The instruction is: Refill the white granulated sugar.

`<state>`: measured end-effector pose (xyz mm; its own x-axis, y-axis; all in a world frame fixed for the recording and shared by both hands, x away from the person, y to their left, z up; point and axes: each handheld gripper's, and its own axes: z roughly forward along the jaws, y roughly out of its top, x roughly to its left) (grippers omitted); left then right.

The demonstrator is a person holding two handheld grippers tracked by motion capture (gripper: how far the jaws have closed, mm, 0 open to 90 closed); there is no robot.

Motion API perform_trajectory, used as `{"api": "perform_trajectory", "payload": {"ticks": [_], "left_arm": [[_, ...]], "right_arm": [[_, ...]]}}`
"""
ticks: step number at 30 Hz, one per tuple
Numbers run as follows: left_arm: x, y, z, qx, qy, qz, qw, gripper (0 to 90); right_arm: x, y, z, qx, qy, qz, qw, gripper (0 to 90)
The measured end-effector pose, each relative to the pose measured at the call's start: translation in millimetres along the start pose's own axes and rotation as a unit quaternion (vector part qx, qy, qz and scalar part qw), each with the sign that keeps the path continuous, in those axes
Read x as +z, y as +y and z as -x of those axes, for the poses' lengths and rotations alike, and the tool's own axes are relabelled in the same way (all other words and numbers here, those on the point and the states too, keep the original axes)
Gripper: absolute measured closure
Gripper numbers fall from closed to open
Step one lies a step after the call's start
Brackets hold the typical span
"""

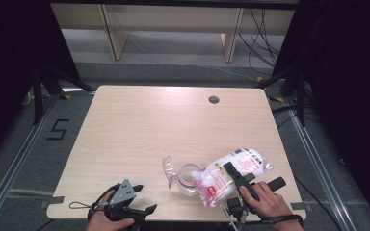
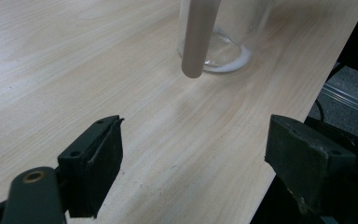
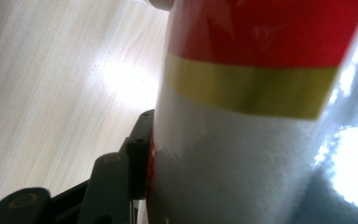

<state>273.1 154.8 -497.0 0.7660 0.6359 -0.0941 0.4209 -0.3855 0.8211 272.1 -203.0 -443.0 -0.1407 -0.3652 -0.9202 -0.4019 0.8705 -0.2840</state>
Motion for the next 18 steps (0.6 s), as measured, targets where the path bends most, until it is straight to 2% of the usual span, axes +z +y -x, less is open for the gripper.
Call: {"api": "perform_trajectory", "payload": {"ticks": [3, 4, 6, 8, 10, 12, 13, 15, 17, 18], "left_arm": [[-0.2, 0.0, -0.4, 0.0, 0.0, -0.001, 1.0, 18.7], [0.3, -0.1, 0.6, -0.005, -0.003, 0.005, 1.0, 18.7], [-0.3, 0.1, -0.4, 0.003, 0.001, -0.003, 1.0, 18.7], [-0.2, 0.3, -0.3, 0.001, 0.001, -0.002, 1.0, 18.7], [0.7, -0.1, 1.0, -0.008, -0.004, 0.007, 0.9999, 18.7], [0.8, -0.6, 1.4, -0.007, 0.003, 0.005, 1.0, 18.7], [1.8, -0.8, 0.9, -0.007, -0.003, 0.008, 0.9999, 18.7], [-0.3, 0.1, 0.4, 0.002, 0.003, -0.007, 1.0, 18.7], [1.1, -0.3, 2.0, -0.012, -0.005, 0.009, 0.9999, 18.7], [-0.1, -0.1, -0.4, 0.001, 0.001, -0.003, 1.0, 18.7]], "right_arm": [[-1.4, -0.5, -1.2, 0.01, 0.002, -0.008, 0.9999, 53.2], [-1.4, -0.7, -0.7, 0.008, 0.004, -0.008, 0.9999, 53.2], [-1.5, -0.9, -0.5, 0.004, 0.004, -0.008, 1.0, 53.3], [-1.9, -0.6, 0.2, 0.0, 0.005, -0.01, 0.9999, 53.3], [-2.3, -0.5, 1.3, -0.002, 0.004, -0.009, 0.9999, 53.4], [-2.3, 0.0, 3.5, -0.01, 0.004, -0.007, 0.9999, 53.4], [-2.3, 0.1, 3.8, -0.011, 0.002, -0.006, 0.9999, 53.4], [-2.6, 0.1, 3.6, -0.01, -0.004, -0.004, 0.9999, 53.5], [-2.2, 0.0, 3.8, -0.01, -0.002, -0.002, 0.9999, 53.5], [-3.0, 0.1, 2.1, 0.001, 0.001, -0.008, 1.0, 53.5]]}}
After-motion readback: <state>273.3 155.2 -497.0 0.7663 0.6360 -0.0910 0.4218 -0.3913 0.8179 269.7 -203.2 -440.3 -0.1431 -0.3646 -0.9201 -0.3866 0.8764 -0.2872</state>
